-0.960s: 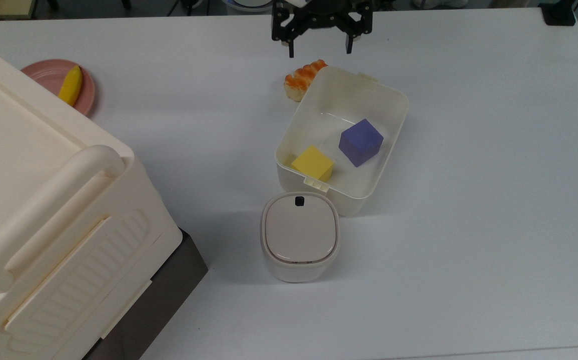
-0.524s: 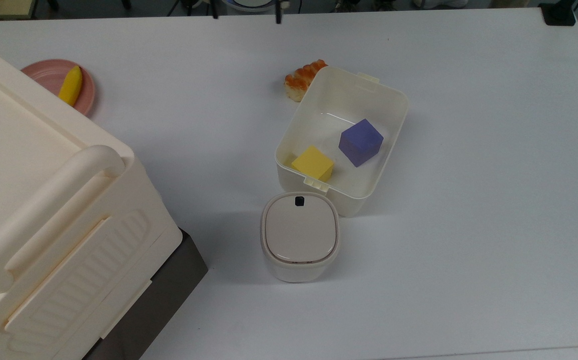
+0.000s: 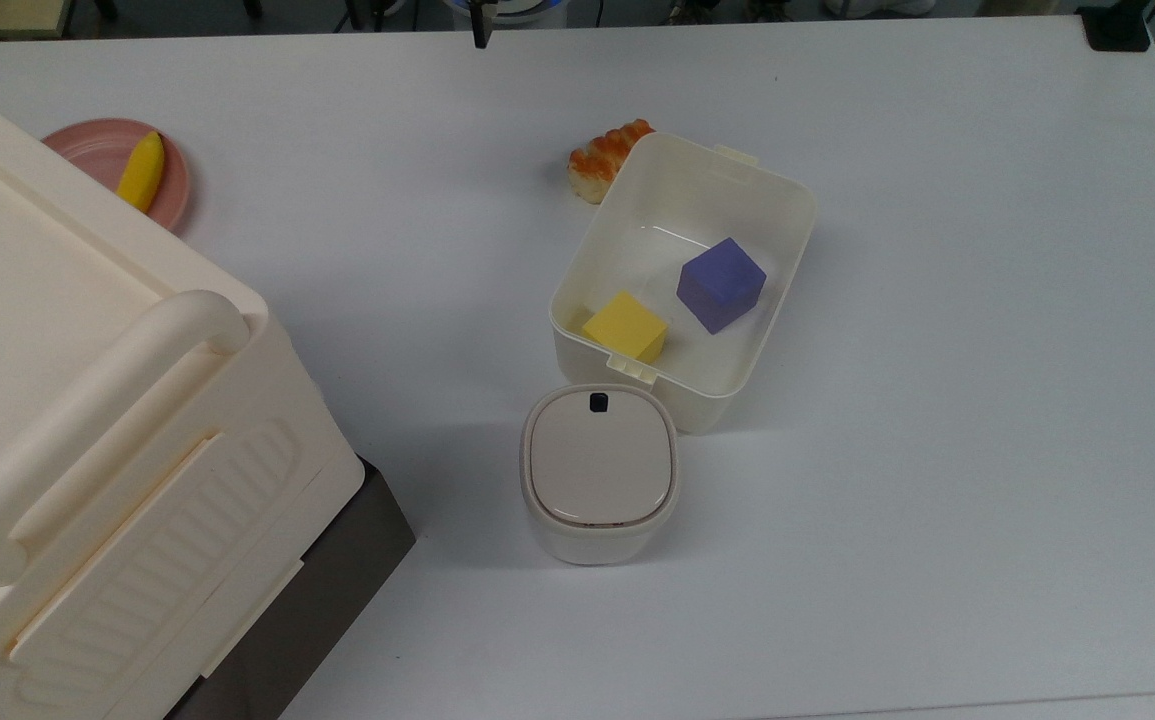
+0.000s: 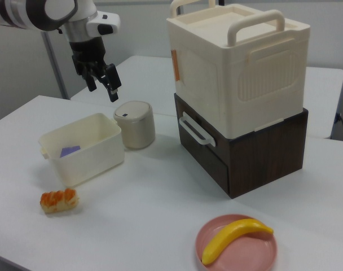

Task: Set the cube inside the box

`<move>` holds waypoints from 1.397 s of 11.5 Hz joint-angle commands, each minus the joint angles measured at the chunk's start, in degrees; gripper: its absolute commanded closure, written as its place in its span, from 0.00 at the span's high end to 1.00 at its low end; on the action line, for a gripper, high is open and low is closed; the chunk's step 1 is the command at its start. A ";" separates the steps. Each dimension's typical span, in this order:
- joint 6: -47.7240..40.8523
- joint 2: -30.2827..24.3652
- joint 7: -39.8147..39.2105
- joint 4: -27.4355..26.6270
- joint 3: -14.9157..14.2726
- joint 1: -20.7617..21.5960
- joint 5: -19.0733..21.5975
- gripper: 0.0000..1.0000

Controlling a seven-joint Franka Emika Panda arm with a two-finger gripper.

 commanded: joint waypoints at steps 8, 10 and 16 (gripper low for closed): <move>-1.46 0.11 -5.55 0.81 -2.11 2.45 0.93 1.00; -1.46 0.02 -6.16 0.64 -2.11 2.54 0.50 1.00; -1.72 0.02 -9.49 0.55 -1.85 2.54 0.14 1.00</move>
